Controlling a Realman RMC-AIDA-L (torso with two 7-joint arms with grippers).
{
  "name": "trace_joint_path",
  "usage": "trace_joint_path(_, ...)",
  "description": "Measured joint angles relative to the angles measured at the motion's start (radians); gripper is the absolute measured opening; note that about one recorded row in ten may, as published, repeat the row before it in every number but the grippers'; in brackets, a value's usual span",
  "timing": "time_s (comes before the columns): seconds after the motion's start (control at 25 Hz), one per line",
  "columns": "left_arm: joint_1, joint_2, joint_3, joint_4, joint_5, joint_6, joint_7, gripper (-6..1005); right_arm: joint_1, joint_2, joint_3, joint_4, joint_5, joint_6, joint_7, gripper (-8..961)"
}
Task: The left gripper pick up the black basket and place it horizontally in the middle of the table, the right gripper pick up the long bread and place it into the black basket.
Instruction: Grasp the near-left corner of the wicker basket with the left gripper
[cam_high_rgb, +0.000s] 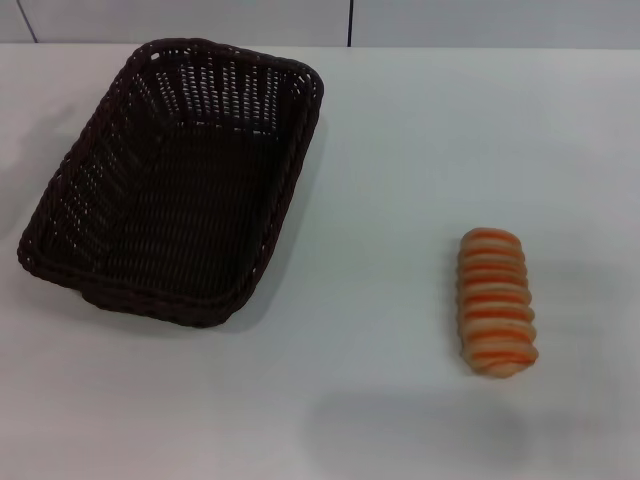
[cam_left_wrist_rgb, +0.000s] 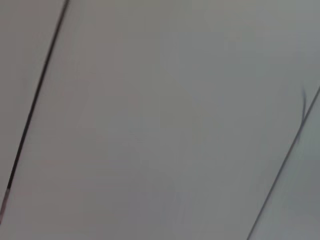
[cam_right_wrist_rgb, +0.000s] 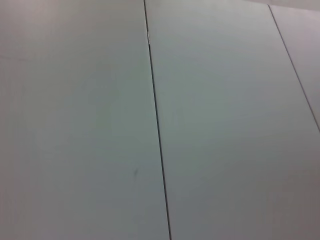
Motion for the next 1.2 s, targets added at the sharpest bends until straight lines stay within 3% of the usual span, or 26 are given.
trace_joint_path(0.08, -0.006, -0.001, 0.007, -0.038, 0.053, -0.008, -0.041, 783, 0.0, 0.0, 0.0, 0.0, 0.0, -0.001, 0.0, 644)
trace_joint_path(0.12, -0.028, -0.001, 0.031, -0.112, 0.181, -0.033, -0.134, 782, 0.0, 0.0, 0.0, 0.0, 0.0, -0.001, 0.0, 644)
trace_joint_path(0.2, -0.057, 0.0, 0.054, -0.158, 0.294, -0.064, -0.2, 780, 0.002, 0.0, 0.0, 0.0, 0.0, -0.001, 0.0, 643)
trace_joint_path(0.32, -0.068, -0.001, 0.064, -0.172, 0.338, -0.077, -0.222, 777, 0.004, 0.0, 0.0, 0.0, 0.0, -0.001, 0.0, 642)
trace_joint_path(0.36, -0.099, -0.003, 0.106, -0.196, 0.454, -0.105, -0.27, 776, 0.005, 0.0, 0.0, -0.001, 0.0, -0.001, 0.0, 642)
trace_joint_path(0.52, -0.146, -0.004, 0.203, -0.2, 0.644, -0.134, -0.355, 772, 0.009, -0.001, 0.004, -0.005, -0.004, -0.001, 0.003, 640)
trace_joint_path(0.76, -0.167, -0.006, 0.269, -0.196, 0.732, -0.146, -0.404, 766, 0.025, -0.001, 0.006, -0.026, -0.005, -0.002, 0.004, 638)
trace_joint_path(0.8, -0.186, -0.006, 0.392, -0.191, 0.849, -0.148, -0.488, 765, 0.033, -0.001, 0.007, -0.037, -0.002, -0.002, 0.005, 637)
trace_joint_path(1.2, -0.22, -0.006, 0.428, -0.082, 0.888, -0.144, -0.502, 754, 0.05, -0.003, 0.017, -0.048, 0.001, -0.005, 0.007, 633)
